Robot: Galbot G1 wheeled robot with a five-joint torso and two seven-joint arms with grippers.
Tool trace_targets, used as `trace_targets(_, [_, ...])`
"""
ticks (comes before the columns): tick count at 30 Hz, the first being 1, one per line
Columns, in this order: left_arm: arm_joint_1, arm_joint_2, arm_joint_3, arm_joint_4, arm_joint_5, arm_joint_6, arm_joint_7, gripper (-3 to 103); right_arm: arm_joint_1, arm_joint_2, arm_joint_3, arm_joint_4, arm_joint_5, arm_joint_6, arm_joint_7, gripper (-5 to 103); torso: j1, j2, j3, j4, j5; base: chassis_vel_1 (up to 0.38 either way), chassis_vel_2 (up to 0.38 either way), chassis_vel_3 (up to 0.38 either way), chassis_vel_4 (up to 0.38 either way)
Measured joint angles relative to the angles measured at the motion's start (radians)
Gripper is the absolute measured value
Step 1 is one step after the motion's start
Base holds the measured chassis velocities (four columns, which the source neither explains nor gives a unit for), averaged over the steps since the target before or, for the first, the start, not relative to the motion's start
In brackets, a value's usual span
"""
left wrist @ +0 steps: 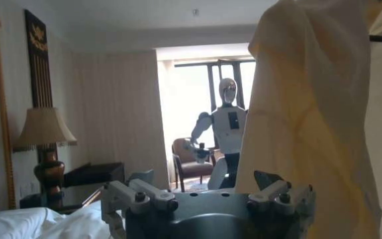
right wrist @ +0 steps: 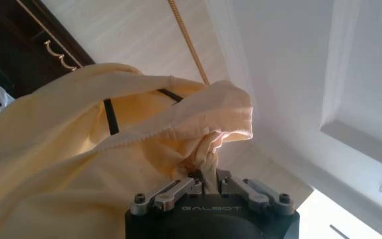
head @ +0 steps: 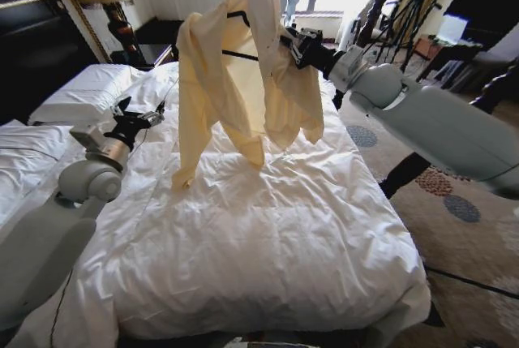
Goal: Pick up the clothes from the bed and hang them on the clothes hanger.
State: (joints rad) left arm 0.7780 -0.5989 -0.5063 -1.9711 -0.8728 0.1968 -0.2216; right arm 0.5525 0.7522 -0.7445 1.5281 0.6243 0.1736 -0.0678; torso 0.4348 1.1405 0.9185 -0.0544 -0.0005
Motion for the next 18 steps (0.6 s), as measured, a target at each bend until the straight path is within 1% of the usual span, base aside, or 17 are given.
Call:
trace_targets(3, [-0.023,0.016,0.016,-0.019,-0.022,0.017,-0.001,100,0.023,-0.037,-0.011,0.020,0.008,-0.001,-0.035,5,0.000,0.000,0.000,0.0000,0.0001,0.000,0.000,0.000,0.000])
trace_targets(8, [-0.014,0.026,0.004,-0.050,-0.036,0.028,-0.004,100,0.005,-0.061,-0.015,0.037,-0.012,0.002,-0.054,5,0.000,0.000,0.000,-0.0003,0.0002,0.000,0.000,0.000,0.000])
trace_targets(11, [-0.001,0.030,-0.011,-0.068,-0.050,0.028,0.000,100,-0.017,-0.060,-0.015,0.045,-0.022,0.003,-0.053,5,0.000,0.000,0.000,0.0001,0.0005,0.000,0.000,0.000,0.000])
trace_targets(14, [0.005,0.037,-0.022,-0.088,-0.094,0.026,0.010,100,-0.041,-0.043,-0.014,0.045,-0.040,0.012,-0.047,5,0.000,0.000,0.000,0.0002,0.0002,0.000,0.000,0.000,0.000])
trace_targets(18, [-0.007,0.038,-0.010,-0.079,-0.105,0.024,0.023,100,-0.037,-0.023,-0.013,0.037,-0.037,0.019,-0.030,5,0.000,0.000,0.000,0.0002,0.0001,0.000,0.000,0.000,0.000])
